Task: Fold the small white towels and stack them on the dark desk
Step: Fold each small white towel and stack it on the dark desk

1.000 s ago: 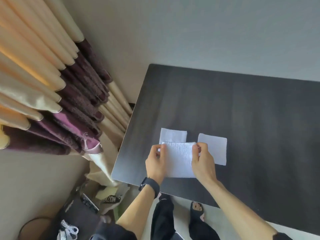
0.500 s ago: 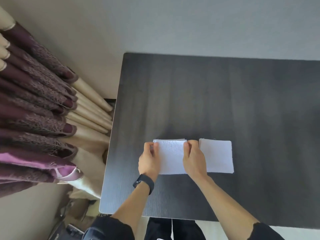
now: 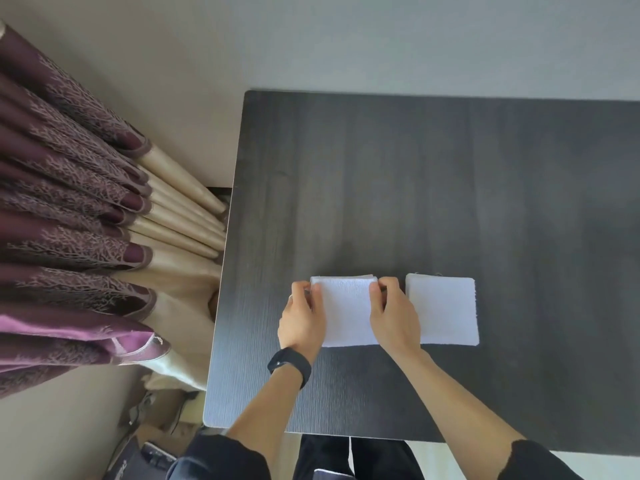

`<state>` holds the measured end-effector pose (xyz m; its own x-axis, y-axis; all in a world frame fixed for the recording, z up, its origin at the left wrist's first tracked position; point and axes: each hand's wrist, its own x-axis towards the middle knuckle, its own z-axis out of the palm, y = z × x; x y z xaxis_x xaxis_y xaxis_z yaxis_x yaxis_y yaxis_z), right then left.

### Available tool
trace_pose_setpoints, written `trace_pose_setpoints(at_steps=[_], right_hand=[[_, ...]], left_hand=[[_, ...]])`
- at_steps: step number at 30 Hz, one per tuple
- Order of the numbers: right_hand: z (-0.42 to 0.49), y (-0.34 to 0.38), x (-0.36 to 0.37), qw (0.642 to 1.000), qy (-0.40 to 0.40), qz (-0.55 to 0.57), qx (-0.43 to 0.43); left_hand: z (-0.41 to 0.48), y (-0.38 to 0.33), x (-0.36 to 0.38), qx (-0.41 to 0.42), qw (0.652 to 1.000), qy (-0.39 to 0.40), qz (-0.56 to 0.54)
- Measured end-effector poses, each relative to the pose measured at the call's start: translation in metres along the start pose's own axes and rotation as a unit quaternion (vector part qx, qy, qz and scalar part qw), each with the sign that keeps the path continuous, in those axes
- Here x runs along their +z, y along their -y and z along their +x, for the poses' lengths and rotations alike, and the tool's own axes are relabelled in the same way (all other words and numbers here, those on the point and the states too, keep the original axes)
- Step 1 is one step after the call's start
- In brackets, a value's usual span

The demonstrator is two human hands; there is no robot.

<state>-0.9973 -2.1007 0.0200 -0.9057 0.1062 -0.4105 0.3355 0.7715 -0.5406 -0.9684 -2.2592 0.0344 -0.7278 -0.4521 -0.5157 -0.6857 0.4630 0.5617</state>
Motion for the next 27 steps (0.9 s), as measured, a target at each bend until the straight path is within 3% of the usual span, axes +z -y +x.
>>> trace_pose_setpoints(at_steps=[6, 9, 13, 15, 19, 27], right_hand=[[-0.019, -0.005, -0.008, 0.999, -0.008, 0.043, -0.023], [-0.034, -0.006, -0.008, 0.997, -0.018, 0.061, -0.037], [-0.037, -0.004, 0.005, 0.983, -0.042, -0.055, -0.169], [-0.031, -0.004, 0.015, 0.969, -0.039, -0.122, -0.209], [-0.018, -0.012, 0.028, 0.959, -0.022, -0.193, -0.208], [-0.017, -0.013, 0.027, 0.961, 0.007, -0.195, -0.196]], left_hand=[[-0.011, 0.010, -0.002, 0.066, 0.996, -0.052, -0.022], [-0.014, 0.024, 0.002, 0.188, 0.975, -0.090, 0.069], [-0.010, 0.029, 0.010, 0.301, 0.923, -0.033, 0.238], [-0.004, 0.032, 0.012, 0.291, 0.916, -0.018, 0.275], [0.011, 0.042, 0.013, 0.256, 0.918, -0.014, 0.303], [0.011, 0.037, 0.011, 0.258, 0.906, -0.008, 0.334]])
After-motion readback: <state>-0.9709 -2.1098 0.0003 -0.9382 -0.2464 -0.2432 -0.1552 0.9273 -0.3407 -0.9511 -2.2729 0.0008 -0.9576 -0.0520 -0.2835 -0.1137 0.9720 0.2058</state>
